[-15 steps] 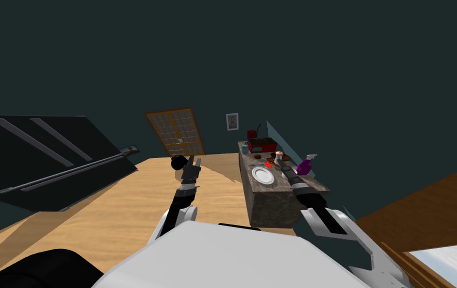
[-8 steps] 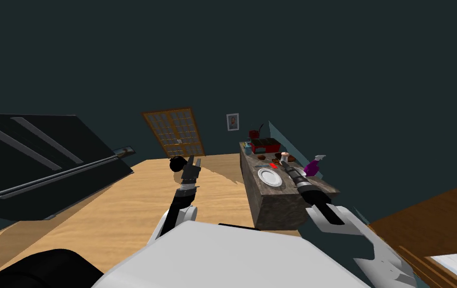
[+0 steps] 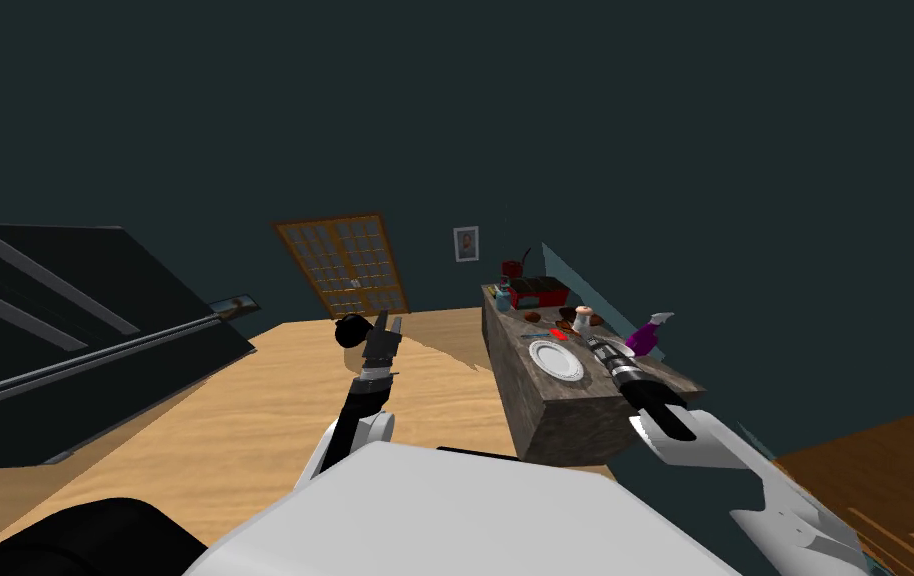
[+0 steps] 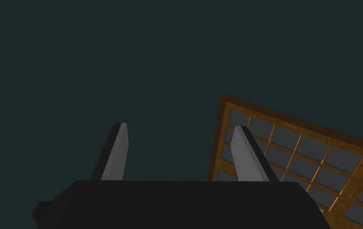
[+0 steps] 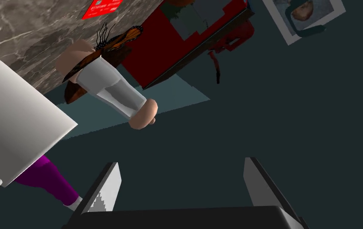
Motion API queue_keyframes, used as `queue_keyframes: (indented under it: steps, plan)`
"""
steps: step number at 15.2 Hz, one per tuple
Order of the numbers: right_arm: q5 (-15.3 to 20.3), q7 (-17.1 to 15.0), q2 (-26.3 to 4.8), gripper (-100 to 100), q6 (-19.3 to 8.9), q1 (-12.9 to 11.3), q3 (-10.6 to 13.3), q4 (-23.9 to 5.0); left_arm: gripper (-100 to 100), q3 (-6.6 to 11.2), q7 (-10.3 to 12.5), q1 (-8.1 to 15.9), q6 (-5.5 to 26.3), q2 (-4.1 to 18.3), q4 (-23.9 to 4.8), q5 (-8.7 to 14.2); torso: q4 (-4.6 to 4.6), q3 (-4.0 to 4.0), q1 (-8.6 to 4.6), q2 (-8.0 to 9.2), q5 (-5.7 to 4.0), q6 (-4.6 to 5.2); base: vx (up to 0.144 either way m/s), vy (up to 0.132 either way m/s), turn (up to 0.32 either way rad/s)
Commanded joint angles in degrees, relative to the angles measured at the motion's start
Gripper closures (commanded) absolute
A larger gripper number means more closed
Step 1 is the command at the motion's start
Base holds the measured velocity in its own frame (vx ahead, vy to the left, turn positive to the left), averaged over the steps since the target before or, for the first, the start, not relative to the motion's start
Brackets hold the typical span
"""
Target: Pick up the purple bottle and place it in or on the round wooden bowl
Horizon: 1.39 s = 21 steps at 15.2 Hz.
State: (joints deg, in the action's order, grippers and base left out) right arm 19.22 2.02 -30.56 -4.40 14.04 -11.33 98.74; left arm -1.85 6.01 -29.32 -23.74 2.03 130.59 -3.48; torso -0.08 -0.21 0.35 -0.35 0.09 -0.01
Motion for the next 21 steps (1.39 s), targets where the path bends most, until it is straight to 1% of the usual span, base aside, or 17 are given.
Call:
queue_keyframes:
  steps: [1, 2, 3, 5, 6, 7, 8, 9, 11, 12, 13, 14, 16, 17, 19, 20, 21]
  plan:
    - [1.51, -0.05, -1.39, -100, -2.86, -1.15, -0.73, -2.46, 0, 0.0, 0.0, 0.0, 0.0, 0.0, 0.0, 0.0, 0.0, 0.0, 0.0, 0.0, 0.0, 0.0, 0.07, 0.09, -0.016]
    - [1.51, -0.05, -1.39, -100, -3.37, -1.15, -0.73, -2.46, 0, 0.0, 0.0, 0.0, 0.0, 0.0, 0.0, 0.0, 0.0, -0.01, 0.01, -0.04, -0.01, 0.01, 0.088, 0.101, -0.038]
    - [2.72, -0.18, -2.67, -100, -5.01, -1.91, -1.46, -4.28, 0, 0.0, 0.0, -0.01, 0.0, 0.0, 0.0, 0.0, -0.01, -0.04, 0.03, -0.08, 0.0, 0.02, 0.117, 0.102, -0.068]
    - [3.92, -0.3, -3.89, -100, -7.91, -2.66, -2.18, -6.25, 0, 0.0, 0.0, -0.01, 0.0, 0.0, 0.0, 0.0, -0.04, -0.12, 0.03, -0.22, 0.01, 0.01, 0.124, 0.104, -0.056]
    - [3.92, -0.3, -3.89, -100, -8.34, -2.66, -2.18, -6.87, 0, 0.0, 0.0, -0.01, 0.0, 0.0, 0.0, 0.0, -0.06, -0.15, 0.06, -0.28, 0.0, 0.01, 0.13, 0.114, -0.049]
    - [5.09, -0.42, -5.06, -100, -9.89, -3.37, -2.86, -9.07, 0, 0.0, 0.0, -0.01, 0.0, 0.0, 0.0, 0.0, -0.07, -0.17, 0.07, -0.29, 0.01, 0.02, 0.152, 0.13, -0.059]
    - [5.09, -0.42, -5.06, -100, -10.8, -3.37, -2.86, -9.07, 0, 0.0, 0.0, -0.02, 0.0, 0.0, 0.0, 0.0, -0.07, -0.2, 0.12, -0.36, 0.03, 0.01, 0.152, 0.122, -0.044]
    - [6.24, -0.54, -6.18, -100, -12.35, -4.05, -3.51, -11.25, 0, 0.0, 0.0, -0.01, 0.0, 0.0, 0.0, 0.0, -0.09, -0.22, 0.12, -0.39, 0.02, 0.01, 0.146, 0.105, -0.051]
    - [6.24, -0.54, -6.18, -100, -13.23, -4.05, -3.51, -11.25, 0, 0.0, 0.0, -0.01, 0.0, 0.0, 0.0, 0.0, -0.08, -0.2, 0.0, -0.35, 0.0, 0.02, 0.108, 0.058, -0.03]
    - [7.36, -0.65, -7.22, -100, -15.62, -4.69, -4.13, -13.07, 0, 0.0, 0.0, -0.01, 0.0, 0.0, 0.0, 0.0, -0.06, -0.15, -0.12, -0.25, -0.02, 0.01, 0.109, 0.032, -0.038]
    - [7.36, -0.65, -7.22, -100, -15.62, -4.69, -4.13, -13.42, 0, 0.01, 0.0, -0.01, 0.0, 0.01, 0.0, 0.0, -0.05, -0.14, -0.21, -0.26, -0.04, 0.02, 0.116, 0.037, -0.036]
    - [8.44, -0.76, -8.19, -100, -17.38, -5.29, -4.7, -15.3, 0, 0.01, 0.0, -0.01, 0.0, 0.01, 0.0, 0.0, -0.05, -0.15, -0.24, -0.25, -0.05, 0.02, 0.137, 0.037, -0.045]
    - [8.44, -0.76, -8.19, -100, -17.96, -5.29, -4.7, -15.55, 0, 0.01, 0.0, -0.02, 0.0, 0.01, 0.0, 0.0, -0.08, -0.22, -0.25, -0.39, -0.06, 0.01, 0.138, 0.037, -0.027]
    - [9.48, -0.86, -9.07, -100, -19.46, -5.84, -5.24, -17.66, 0, 0.01, 0.0, -0.01, 0.0, 0.01, 0.0, 0.0, -0.08, -0.19, -0.26, -0.33, -0.06, 0.01, 0.103, 0.042, -0.032]
    - [9.48, -0.86, -9.07, -100, -20.24, -5.84, -5.24, -17.66, 0, 0.01, 0.0, -0.01, 0.0, 0.01, 0.0, 0.0, -0.06, -0.15, -0.21, -0.26, -0.05, 0.02, 0.098, 0.044, -0.027]
    - [10.47, -0.96, -9.89, -100, -22.15, -6.35, -5.74, -19.71, 0, 0.01, 0.0, -0.01, 0.0, 0.01, 0.0, 0.0, -0.05, -0.12, -0.24, -0.2, -0.06, 0.01, 0.113, 0.031, -0.031]
    - [10.47, -0.96, -9.89, -100, -22.45, -6.35, -5.74, -19.71, 0, 0.01, 0.0, -0.01, 0.0, 0.01, 0.0, 0.0, -0.05, -0.13, -0.26, -0.24, -0.06, 0.01, 0.127, 0.034, -0.028]
